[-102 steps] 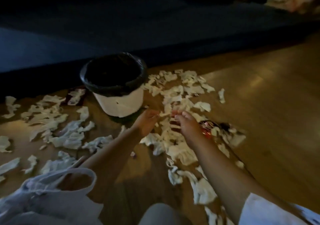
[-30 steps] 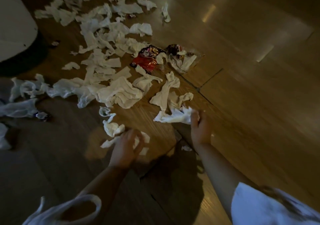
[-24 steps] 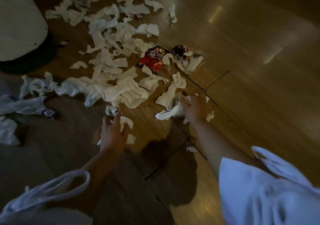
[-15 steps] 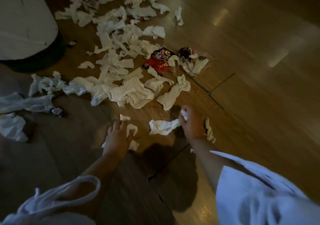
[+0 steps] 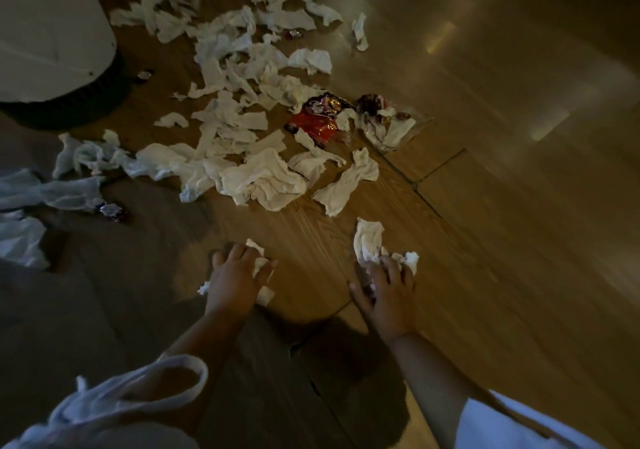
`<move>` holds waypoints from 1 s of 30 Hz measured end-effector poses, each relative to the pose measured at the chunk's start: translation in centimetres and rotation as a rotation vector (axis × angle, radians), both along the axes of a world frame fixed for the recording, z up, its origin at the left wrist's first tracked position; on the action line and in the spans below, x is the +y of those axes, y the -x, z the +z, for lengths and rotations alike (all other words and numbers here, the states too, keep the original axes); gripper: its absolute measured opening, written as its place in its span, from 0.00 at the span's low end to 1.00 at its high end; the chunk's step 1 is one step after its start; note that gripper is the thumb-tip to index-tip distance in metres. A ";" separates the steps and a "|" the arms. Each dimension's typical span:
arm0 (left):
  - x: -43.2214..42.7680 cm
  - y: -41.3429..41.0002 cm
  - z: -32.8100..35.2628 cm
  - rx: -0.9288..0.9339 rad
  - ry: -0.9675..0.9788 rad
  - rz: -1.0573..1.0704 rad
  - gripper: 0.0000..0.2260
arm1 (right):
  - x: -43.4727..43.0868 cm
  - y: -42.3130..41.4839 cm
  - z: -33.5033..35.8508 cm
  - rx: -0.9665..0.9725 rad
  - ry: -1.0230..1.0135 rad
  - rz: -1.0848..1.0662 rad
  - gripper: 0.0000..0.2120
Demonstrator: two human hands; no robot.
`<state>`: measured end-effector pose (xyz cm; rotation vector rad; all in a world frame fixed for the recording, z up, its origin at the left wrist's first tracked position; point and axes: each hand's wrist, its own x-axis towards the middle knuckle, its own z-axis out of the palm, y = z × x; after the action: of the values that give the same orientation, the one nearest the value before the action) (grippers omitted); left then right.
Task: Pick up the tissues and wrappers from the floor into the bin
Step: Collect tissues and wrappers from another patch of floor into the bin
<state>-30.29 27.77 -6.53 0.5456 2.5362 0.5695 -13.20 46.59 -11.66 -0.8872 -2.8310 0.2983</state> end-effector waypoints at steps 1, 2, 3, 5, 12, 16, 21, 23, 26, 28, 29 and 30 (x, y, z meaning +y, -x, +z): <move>-0.1 0.2 0.0 -0.034 0.030 -0.031 0.18 | 0.4 0.7 0.1 0.012 -0.014 -0.013 0.20; -0.2 0.5 0.0 -0.059 0.086 -0.084 0.18 | 1.0 1.5 0.2 0.017 -0.015 -0.009 0.18; -0.2 0.9 0.0 -0.076 0.129 -0.133 0.18 | 1.8 2.3 0.2 0.014 -0.029 0.012 0.16; -0.2 1.7 0.6 -0.126 0.081 -0.099 0.17 | 3.2 3.8 0.9 -0.050 -0.015 0.034 0.11; 0.2 8.0 8.1 -0.143 -0.153 -0.017 0.19 | 2.6 10.5 6.9 0.084 0.492 -0.047 0.11; 2.3 15.7 16.3 -0.140 -0.192 -0.088 0.23 | 1.3 16.9 15.6 0.160 0.638 0.072 0.15; 2.0 23.0 26.2 0.001 -0.263 -0.149 0.23 | -1.1 25.3 27.6 0.099 0.698 0.156 0.18; 0.0 24.8 28.9 -0.013 -0.353 -0.109 0.21 | -2.2 29.1 31.9 0.070 0.732 0.166 0.19; -3.5 27.5 31.1 -0.031 -0.668 0.080 0.13 | -3.7 34.1 36.6 -0.065 0.740 0.177 0.19; -5.7 29.2 31.5 0.069 -0.916 0.254 0.07 | -5.4 36.5 38.8 -0.072 0.708 0.194 0.16; -6.6 30.2 31.6 0.119 -0.998 0.331 0.08 | -6.2 37.7 39.5 -0.025 0.699 0.216 0.15; -7.3 31.5 31.3 0.142 -1.058 0.406 0.09 | -7.0 39.1 39.9 0.039 0.712 0.242 0.16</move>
<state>-61.76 20.44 24.80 0.3899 2.2940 2.1106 -52.26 39.58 28.21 -0.6050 -2.8018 1.3918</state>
